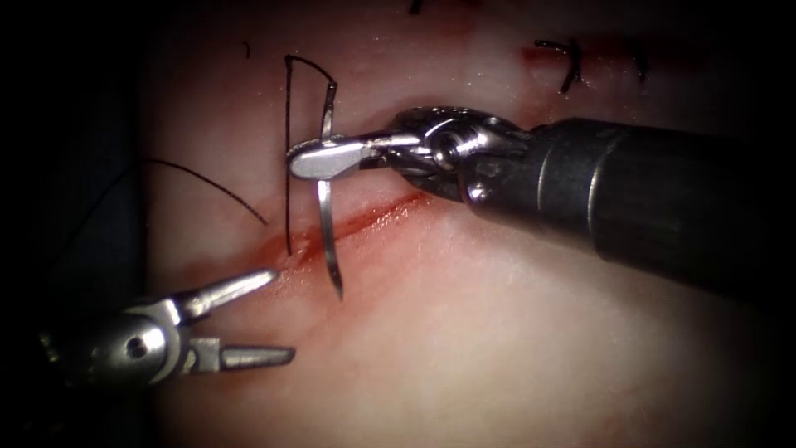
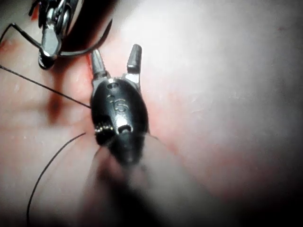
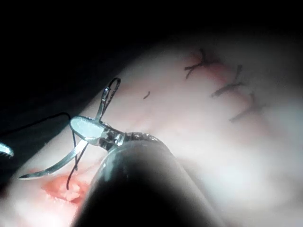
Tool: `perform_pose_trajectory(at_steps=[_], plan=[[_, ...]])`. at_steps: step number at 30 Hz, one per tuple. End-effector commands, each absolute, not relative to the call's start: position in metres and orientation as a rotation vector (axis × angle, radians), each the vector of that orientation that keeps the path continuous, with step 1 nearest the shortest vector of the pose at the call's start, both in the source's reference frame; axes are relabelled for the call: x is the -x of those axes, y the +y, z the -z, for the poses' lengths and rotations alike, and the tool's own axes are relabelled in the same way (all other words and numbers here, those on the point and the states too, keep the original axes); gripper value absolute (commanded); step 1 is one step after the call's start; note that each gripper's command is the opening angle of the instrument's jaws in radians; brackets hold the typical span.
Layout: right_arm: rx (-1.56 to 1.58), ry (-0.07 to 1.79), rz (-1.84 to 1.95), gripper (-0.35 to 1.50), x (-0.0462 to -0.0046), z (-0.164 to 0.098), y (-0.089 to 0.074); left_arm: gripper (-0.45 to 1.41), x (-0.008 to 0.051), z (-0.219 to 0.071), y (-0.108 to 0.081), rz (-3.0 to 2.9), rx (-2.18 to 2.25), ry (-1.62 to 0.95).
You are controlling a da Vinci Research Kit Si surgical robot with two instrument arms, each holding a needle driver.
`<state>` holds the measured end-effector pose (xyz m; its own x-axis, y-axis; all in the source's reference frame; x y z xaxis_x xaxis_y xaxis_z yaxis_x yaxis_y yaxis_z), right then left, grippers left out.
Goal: Wound Closure
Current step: Hand the needle back to the right grasper, then insert the left grasper into the wound.
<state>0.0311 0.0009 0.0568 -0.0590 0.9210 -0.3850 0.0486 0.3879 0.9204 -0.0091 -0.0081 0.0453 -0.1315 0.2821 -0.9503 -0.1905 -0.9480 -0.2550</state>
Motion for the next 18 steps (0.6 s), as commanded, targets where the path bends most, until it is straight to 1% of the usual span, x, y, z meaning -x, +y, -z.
perform_pose_trajectory(at_steps=[1,2,3,4,6,7,8,14,17,18], plan=[[-0.891,1.459,-0.880,-0.35,-0.0312,-0.057,0.002,0.66,0.0096,-0.047,-0.008,-2.130,1.809,-0.159],[-0.875,1.458,-0.867,-0.35,-0.0311,-0.057,0.002,0.58,0.0096,-0.048,-0.008,-2.129,1.809,-0.197],[-0.870,1.457,-0.862,-0.35,-0.0311,-0.057,0.002,0.39,0.0097,-0.049,-0.008,-2.139,1.824,-0.268],[-0.862,1.458,-0.849,-0.35,-0.0312,-0.057,0.002,0.11,0.0098,-0.049,-0.009,-2.148,1.837,-0.344],[-0.838,1.446,-0.818,-0.35,-0.0315,-0.057,0.001,-0.01,0.0101,-0.051,-0.009,-2.211,1.824,-0.455],[-0.825,1.436,-0.797,-0.35,-0.0316,-0.057,0.001,-0.09,0.0102,-0.051,-0.009,-2.235,1.803,-0.451],[-0.794,1.434,-0.755,-0.35,-0.0320,-0.057,0.001,-0.35,0.0106,-0.052,-0.009,-2.256,1.747,-0.431],[-0.689,1.463,-0.632,-0.35,-0.0330,-0.057,0.000,-0.35,0.0110,-0.055,-0.009,-2.278,1.669,-0.444],[-0.654,1.472,-0.595,-0.35,-0.0333,-0.056,0.000,-0.35,0.0106,-0.057,-0.009,-2.330,1.558,-0.446],[-0.638,1.481,-0.575,-0.35,-0.0333,-0.056,0.000,-0.35,0.0098,-0.058,-0.008,-2.351,1.466,-0.404]])
